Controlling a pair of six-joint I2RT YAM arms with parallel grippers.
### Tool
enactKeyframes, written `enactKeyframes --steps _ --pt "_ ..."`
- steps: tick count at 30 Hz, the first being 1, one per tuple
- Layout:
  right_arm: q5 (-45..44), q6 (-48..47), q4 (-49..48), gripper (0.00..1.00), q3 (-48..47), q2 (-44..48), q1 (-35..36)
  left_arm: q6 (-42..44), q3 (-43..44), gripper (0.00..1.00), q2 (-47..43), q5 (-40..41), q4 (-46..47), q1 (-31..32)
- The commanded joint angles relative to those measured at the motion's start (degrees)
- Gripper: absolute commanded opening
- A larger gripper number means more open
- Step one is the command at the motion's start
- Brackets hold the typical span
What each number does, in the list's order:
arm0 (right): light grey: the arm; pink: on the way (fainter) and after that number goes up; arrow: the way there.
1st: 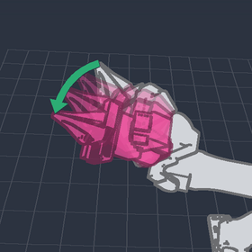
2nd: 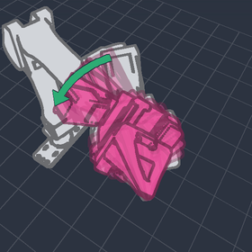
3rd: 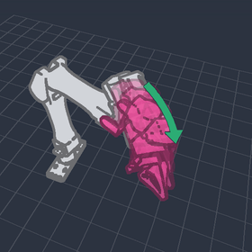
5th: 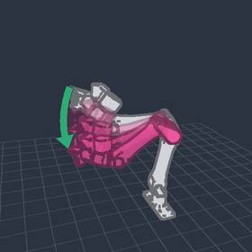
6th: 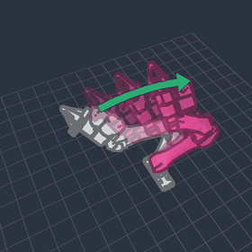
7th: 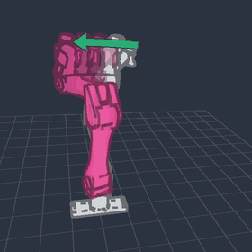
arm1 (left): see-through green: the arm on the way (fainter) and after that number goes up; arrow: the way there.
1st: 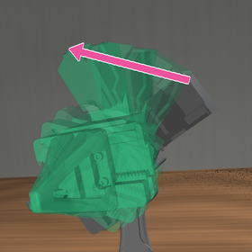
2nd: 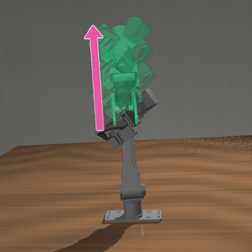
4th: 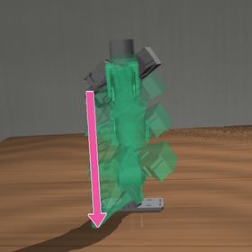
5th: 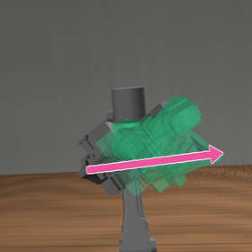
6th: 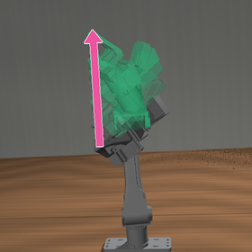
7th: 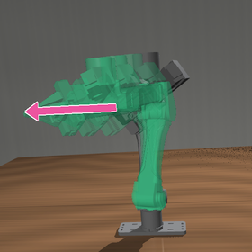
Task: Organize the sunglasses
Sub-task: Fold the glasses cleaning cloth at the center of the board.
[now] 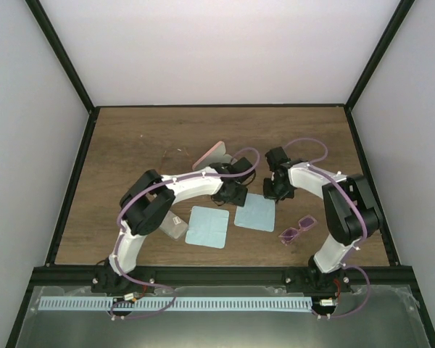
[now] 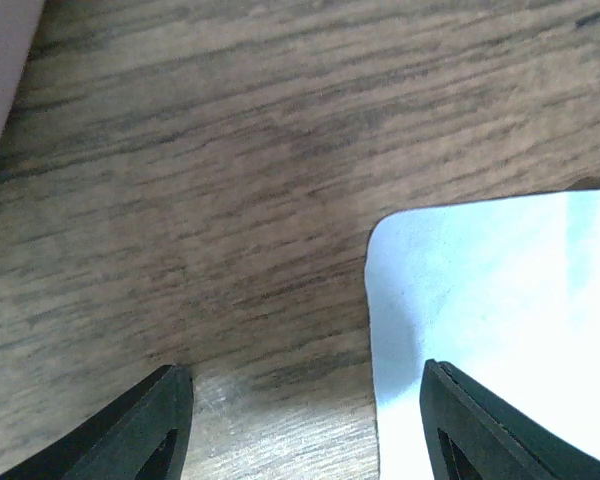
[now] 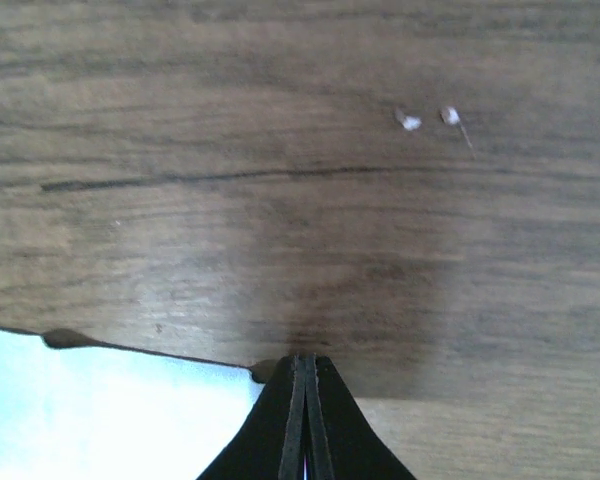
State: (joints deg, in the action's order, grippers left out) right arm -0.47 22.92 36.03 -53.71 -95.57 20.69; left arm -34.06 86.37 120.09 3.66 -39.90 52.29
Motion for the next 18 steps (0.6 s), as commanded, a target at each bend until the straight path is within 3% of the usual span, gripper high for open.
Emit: enactKeyframes --steps 1,4,10,18 --pt "-0.9 -0.9 0.5 0.01 -1.8 -3.7 0.7 -0.1 0.2 0.64 -1.4 -2.2 1.6 -1.5" --pt "-0.6 -1.1 0.1 0.01 -1.6 -3.8 0.7 0.1 2.1 0.62 -0.1 -1.3 0.9 -1.9" --pt "0.3 -1.1 -0.3 0.01 -1.1 -4.3 0.7 0.3 8.0 0.47 3.8 -0.3 -1.0 -2.5" --pt "1.0 -1.0 -0.6 0.01 -0.8 -4.7 0.7 2.0 10.3 0.47 5.5 -3.8 -0.9 -2.7"
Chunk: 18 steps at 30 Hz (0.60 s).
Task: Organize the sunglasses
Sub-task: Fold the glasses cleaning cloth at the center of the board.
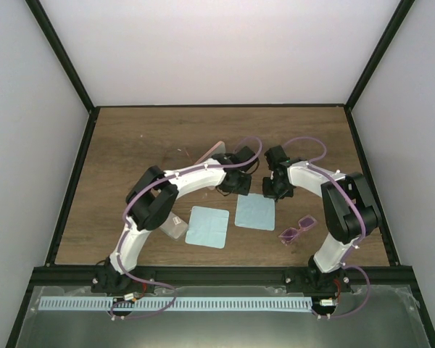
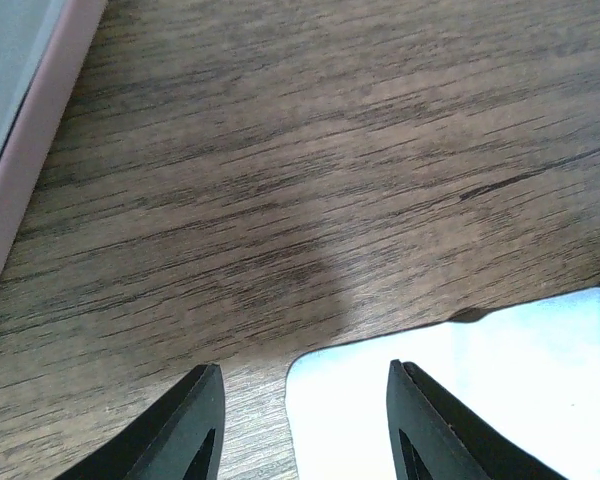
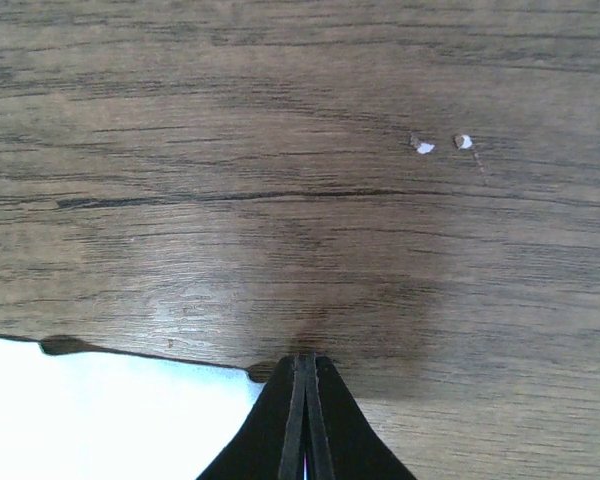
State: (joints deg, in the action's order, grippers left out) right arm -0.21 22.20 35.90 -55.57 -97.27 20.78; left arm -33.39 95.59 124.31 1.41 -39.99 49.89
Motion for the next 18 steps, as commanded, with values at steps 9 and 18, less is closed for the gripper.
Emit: enactKeyframes --steps 9,18 --pt "1.4 0.0 -0.9 0.01 1.1 -3.8 0.6 6.4 -1.4 0.47 1.3 -2.5 -0.7 -0.2" --pt "2.5 0.0 -1.4 0.01 1.6 -4.1 0.7 12.2 1.5 0.47 4.2 -0.1 -2.7 -0.3"
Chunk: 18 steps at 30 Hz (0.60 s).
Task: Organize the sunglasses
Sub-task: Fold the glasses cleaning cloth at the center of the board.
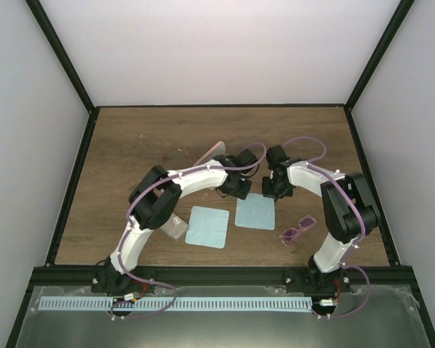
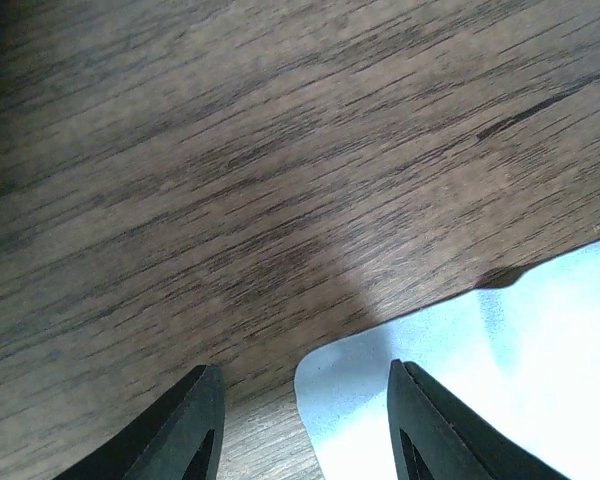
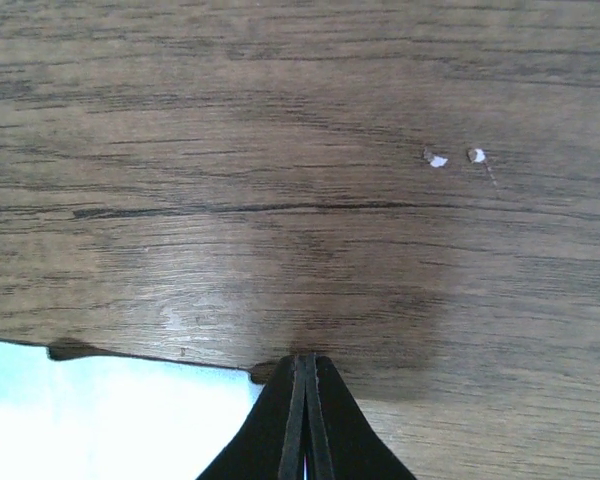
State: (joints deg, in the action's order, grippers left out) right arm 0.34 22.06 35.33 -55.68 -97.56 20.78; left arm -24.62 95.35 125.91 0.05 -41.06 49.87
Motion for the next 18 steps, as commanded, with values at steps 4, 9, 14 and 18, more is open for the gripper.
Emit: enactKeyframes --steps 4,9,14,18 --pt "2.1 0.3 -1.0 0.01 2.0 -3.9 0.6 4.3 3.5 0.47 4.6 1.0 -2.5 -0.2" --pt "1.8 0.3 -1.1 0.01 2.5 -3.6 0.6 4.5 3.3 0.44 5.1 0.6 -2.8 -0.2" --pt "2.0 0.3 -1.1 0.01 2.7 -4.3 0.6 5.3 1.5 0.40 4.2 0.0 -2.9 -0.2" --pt "2.4 0.3 -1.4 0.01 2.4 -4.5 0.6 5.8 -0.5 0.38 2.9 -1.2 -2.3 -0.2"
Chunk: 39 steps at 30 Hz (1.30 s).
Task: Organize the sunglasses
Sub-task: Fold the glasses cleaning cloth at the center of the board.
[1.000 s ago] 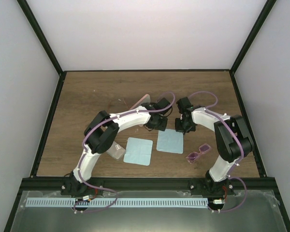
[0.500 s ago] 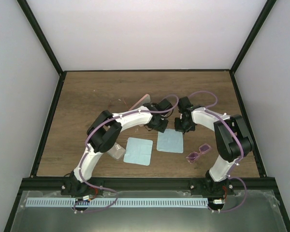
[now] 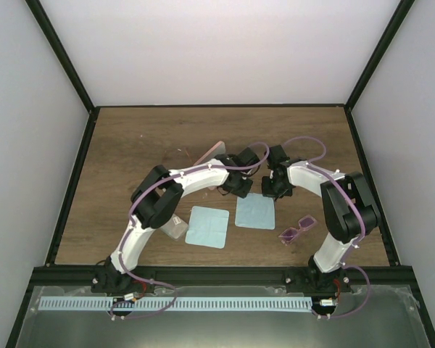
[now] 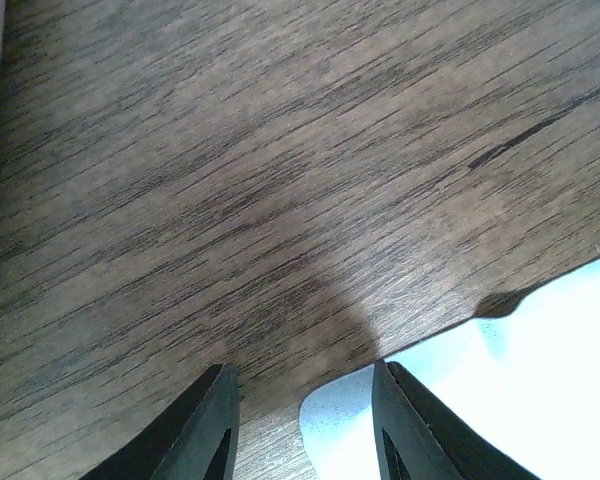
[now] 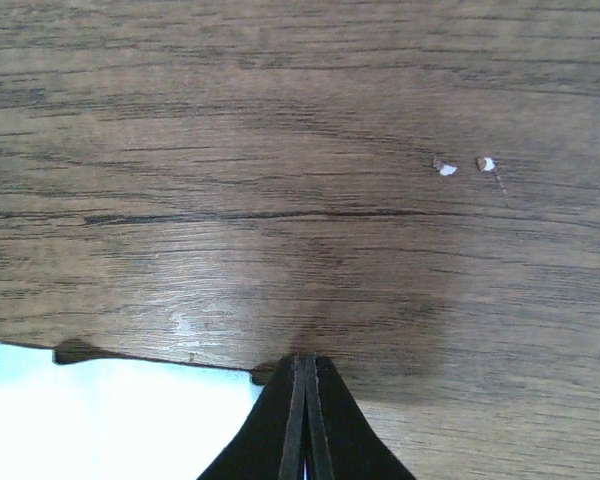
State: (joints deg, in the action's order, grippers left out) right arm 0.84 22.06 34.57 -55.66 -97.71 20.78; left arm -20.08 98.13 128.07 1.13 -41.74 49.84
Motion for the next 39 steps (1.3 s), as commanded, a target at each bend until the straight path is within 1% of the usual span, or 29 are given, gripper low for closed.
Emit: enactKeyframes --steps 1,7,17,19,20,28,33,37,39 --pt "2.0 0.4 -0.7 0.01 2.4 -4.5 0.7 1.4 -3.7 0.39 0.5 -3.1 -1.5 -0.2" --pt "2.3 0.4 -1.0 0.01 2.6 -4.7 0.6 1.0 -5.9 0.39 -0.4 -5.7 -0.3 0.2" --pt "2.7 0.2 -1.4 0.01 2.9 -4.8 0.6 0.2 -4.1 0.38 0.6 -8.0 -0.8 0.5" --pt "2.7 0.3 -1.4 0.01 2.9 -4.7 0.6 0.3 -3.8 0.31 1.1 -7.5 -1.4 0.5" --pt "2.8 0.2 -1.4 0.01 2.8 -4.8 0.6 0.5 -4.1 0.30 1.3 -7.5 -1.5 0.5" --pt "2.8 0.1 -1.5 0.01 2.9 -4.9 0.6 1.0 -8.6 0.29 -0.2 -5.2 -1.2 0.5" --pt "2.9 0.2 -1.5 0.01 2.8 -5.0 0.6 0.9 -10.3 0.22 -0.9 -4.9 -0.6 0.5" --pt "3.0 0.2 -1.5 0.01 2.9 -4.9 0.6 0.9 -10.3 0.20 -0.8 -4.6 -0.5 0.5" --pt "3.0 0.2 -1.5 0.01 2.9 -4.7 0.6 0.9 -10.0 0.17 -0.7 -4.2 -0.5 0.5"
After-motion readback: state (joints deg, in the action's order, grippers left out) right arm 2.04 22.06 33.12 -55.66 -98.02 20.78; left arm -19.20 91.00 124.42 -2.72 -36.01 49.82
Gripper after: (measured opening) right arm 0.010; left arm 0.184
